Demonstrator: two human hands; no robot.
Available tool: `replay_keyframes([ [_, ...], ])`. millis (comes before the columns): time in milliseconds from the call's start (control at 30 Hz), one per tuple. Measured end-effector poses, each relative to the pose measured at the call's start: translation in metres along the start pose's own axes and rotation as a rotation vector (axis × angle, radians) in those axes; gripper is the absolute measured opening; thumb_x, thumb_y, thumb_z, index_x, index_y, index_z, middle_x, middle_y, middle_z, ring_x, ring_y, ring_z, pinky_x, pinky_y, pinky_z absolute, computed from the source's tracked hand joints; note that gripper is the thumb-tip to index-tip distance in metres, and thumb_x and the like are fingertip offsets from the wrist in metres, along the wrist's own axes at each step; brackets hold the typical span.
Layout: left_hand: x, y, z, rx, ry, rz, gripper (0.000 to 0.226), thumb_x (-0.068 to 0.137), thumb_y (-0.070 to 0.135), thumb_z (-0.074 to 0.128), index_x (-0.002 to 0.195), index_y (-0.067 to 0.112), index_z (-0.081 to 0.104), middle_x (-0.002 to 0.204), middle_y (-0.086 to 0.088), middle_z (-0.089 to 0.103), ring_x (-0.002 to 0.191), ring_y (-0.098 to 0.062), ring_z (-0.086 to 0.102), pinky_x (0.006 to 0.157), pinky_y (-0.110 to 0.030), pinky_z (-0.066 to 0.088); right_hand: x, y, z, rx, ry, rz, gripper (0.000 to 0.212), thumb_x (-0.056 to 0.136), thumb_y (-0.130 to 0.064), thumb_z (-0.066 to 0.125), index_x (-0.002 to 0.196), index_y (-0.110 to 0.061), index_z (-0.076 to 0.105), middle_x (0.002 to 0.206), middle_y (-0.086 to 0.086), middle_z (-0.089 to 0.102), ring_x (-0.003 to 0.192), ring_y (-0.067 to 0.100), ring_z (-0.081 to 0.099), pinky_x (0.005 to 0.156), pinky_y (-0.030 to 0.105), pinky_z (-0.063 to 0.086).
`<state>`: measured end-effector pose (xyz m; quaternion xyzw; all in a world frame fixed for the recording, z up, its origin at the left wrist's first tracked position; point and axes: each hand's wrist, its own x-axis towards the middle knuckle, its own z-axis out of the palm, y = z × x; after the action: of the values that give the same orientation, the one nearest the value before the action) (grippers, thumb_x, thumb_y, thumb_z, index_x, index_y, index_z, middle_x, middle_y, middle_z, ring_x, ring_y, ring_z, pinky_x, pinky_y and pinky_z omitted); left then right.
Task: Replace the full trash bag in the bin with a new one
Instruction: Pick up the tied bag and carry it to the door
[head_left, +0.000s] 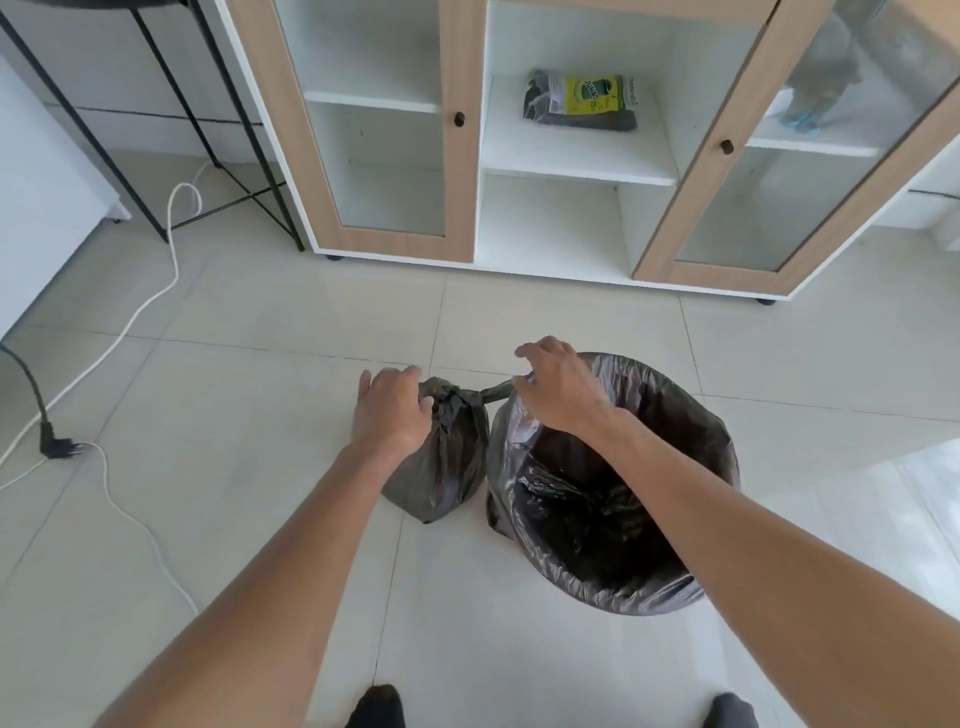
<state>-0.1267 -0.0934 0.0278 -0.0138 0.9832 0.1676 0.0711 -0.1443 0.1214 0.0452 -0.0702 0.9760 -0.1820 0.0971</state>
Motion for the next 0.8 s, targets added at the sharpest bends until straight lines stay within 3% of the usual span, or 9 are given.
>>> replay_keyframes([
  [100, 0.028, -0.014, 0.018, 0.327, -0.097, 0.111, 0.049, 0.097, 0.034, 0.055, 0.138, 0.009, 0.046, 0.137, -0.011, 0.055, 0.145, -0.028, 0.028, 0.122, -0.045, 0.005, 0.059, -0.016, 0.028, -0.12, -0.146, -0.038, 0.043, 0.095, -0.019, 0.05, 0.137, -0.009, 0.05, 0.135, 0.013, 0.05, 0.128, 0.031, 0.045, 0.104, 0.04, 0.042],
  [167, 0.036, -0.017, 0.025, 0.529, -0.201, 0.122, 0.062, 0.096, 0.044, 0.055, 0.143, 0.006, 0.04, 0.136, -0.012, 0.056, 0.14, -0.031, 0.037, 0.119, -0.049, 0.009, 0.079, -0.017, 0.044, -0.317, -0.3, -0.038, 0.038, 0.089, -0.013, 0.051, 0.127, -0.008, 0.057, 0.125, 0.014, 0.055, 0.122, 0.03, 0.047, 0.107, 0.039, 0.036],
  [233, 0.05, -0.021, 0.03, 0.581, -0.304, 0.072, 0.045, 0.098, 0.043, 0.054, 0.127, 0.009, 0.053, 0.107, -0.005, 0.066, 0.111, -0.025, 0.06, 0.111, -0.045, 0.025, 0.097, -0.015, 0.058, -0.488, -0.474, -0.009, 0.027, 0.085, -0.01, 0.051, 0.109, -0.009, 0.063, 0.112, 0.01, 0.061, 0.113, 0.029, 0.052, 0.113, 0.044, 0.028],
  [333, 0.069, -0.034, 0.032, 0.453, -0.475, -0.015, 0.027, 0.103, 0.038, 0.046, 0.099, 0.014, 0.057, 0.088, -0.001, 0.055, 0.084, -0.023, 0.056, 0.08, -0.032, 0.04, 0.113, -0.016, 0.069, -0.554, -0.634, 0.031, 0.015, 0.084, -0.001, 0.047, 0.075, -0.012, 0.052, 0.078, 0.002, 0.054, 0.086, 0.024, 0.054, 0.115, 0.052, 0.019],
  [467, 0.083, -0.057, 0.027, 0.165, -0.579, -0.097, 0.039, 0.104, 0.04, 0.037, 0.095, 0.009, 0.058, 0.096, -0.009, 0.065, 0.087, -0.027, 0.06, 0.077, -0.035, 0.046, 0.121, -0.021, 0.066, -0.482, -0.534, -0.018, 0.019, 0.089, 0.004, 0.047, 0.078, -0.009, 0.055, 0.071, 0.001, 0.048, 0.078, 0.023, 0.051, 0.101, 0.042, 0.04],
  [533, 0.083, -0.064, 0.015, 0.008, -0.565, -0.132, 0.043, 0.105, 0.039, 0.035, 0.089, 0.006, 0.058, 0.088, -0.011, 0.064, 0.083, -0.03, 0.06, 0.076, -0.036, 0.045, 0.121, -0.032, 0.051, -0.387, -0.473, -0.008, 0.018, 0.09, 0.005, 0.047, 0.093, -0.006, 0.062, 0.072, 0.001, 0.05, 0.074, 0.023, 0.054, 0.074, 0.034, 0.048],
  [600, 0.077, -0.064, -0.009, -0.065, -0.521, -0.155, 0.047, 0.105, 0.038, 0.034, 0.074, 0.007, 0.051, 0.069, -0.007, 0.053, 0.069, -0.029, 0.051, 0.066, -0.033, 0.039, 0.118, -0.049, 0.025, -0.332, -0.444, 0.002, 0.02, 0.089, 0.006, 0.046, 0.095, -0.006, 0.062, 0.073, 0.002, 0.052, 0.069, 0.022, 0.055, 0.058, 0.03, 0.042],
  [700, 0.067, -0.049, -0.07, -0.087, -0.44, -0.167, 0.053, 0.104, 0.044, 0.034, 0.061, 0.013, 0.031, 0.056, -0.002, 0.036, 0.054, -0.023, 0.036, 0.056, -0.031, 0.029, 0.107, -0.076, -0.026, -0.278, -0.397, 0.043, 0.018, 0.09, 0.007, 0.046, 0.09, -0.007, 0.058, 0.071, 0.001, 0.054, 0.061, 0.017, 0.053, 0.055, 0.03, 0.043],
  [800, 0.051, -0.025, -0.149, -0.11, -0.379, -0.175, 0.056, 0.103, 0.047, 0.031, 0.058, 0.014, 0.031, 0.054, -0.001, 0.037, 0.054, -0.022, 0.04, 0.056, -0.031, 0.03, 0.087, -0.104, -0.091, -0.226, -0.351, 0.082, 0.012, 0.091, 0.003, 0.051, 0.096, -0.005, 0.058, 0.071, 0.002, 0.056, 0.063, 0.018, 0.058, 0.052, 0.029, 0.044],
])
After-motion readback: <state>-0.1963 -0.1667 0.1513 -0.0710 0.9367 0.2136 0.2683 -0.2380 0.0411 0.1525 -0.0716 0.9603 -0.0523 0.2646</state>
